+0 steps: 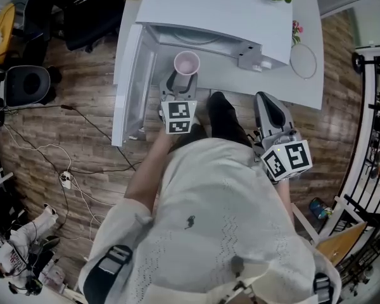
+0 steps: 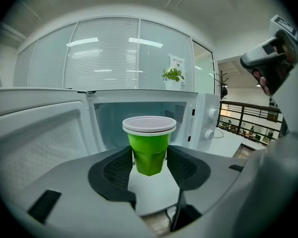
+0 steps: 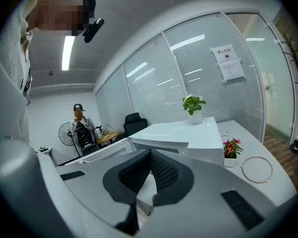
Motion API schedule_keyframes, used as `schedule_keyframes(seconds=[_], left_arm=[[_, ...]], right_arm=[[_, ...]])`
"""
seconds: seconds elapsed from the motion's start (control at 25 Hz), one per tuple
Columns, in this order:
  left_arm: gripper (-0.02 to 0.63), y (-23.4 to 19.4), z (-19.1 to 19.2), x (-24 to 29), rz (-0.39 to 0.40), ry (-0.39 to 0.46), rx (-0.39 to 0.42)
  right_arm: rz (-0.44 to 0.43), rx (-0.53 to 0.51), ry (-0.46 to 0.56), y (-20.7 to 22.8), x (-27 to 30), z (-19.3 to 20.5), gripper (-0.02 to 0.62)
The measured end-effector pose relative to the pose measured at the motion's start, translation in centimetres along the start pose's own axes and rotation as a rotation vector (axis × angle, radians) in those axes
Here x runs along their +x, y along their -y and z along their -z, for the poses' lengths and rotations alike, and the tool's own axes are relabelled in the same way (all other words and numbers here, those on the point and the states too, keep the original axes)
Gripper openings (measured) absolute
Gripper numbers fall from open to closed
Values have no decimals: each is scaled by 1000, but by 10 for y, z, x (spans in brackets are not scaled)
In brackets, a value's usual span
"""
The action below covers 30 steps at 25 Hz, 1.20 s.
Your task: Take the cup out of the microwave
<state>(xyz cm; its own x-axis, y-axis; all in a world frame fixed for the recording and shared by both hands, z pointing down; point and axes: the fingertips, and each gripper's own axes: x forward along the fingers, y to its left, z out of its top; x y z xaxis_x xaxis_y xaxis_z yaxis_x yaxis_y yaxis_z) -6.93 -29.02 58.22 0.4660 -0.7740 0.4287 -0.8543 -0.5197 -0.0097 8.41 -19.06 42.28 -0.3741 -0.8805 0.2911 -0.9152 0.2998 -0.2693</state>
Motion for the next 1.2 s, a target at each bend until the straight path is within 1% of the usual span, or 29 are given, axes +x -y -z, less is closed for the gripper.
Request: schedule_keyframes(seconds=[0.44, 0.68, 0.92, 1.2], left_arm=[[239, 7, -8, -69, -12, 49, -1], [239, 12, -8, -104, -17, 58, -5], [239, 15, -9, -127, -20, 57, -21], [239, 19, -16, -148, -18, 56, -21]], right_arm=[[-8, 13, 18, -27, -24, 19, 9], [-20, 13, 11, -42, -35, 27, 9], [-36, 7, -1, -47, -39, 33, 9], [-47, 5, 1, -48, -43, 34, 9]])
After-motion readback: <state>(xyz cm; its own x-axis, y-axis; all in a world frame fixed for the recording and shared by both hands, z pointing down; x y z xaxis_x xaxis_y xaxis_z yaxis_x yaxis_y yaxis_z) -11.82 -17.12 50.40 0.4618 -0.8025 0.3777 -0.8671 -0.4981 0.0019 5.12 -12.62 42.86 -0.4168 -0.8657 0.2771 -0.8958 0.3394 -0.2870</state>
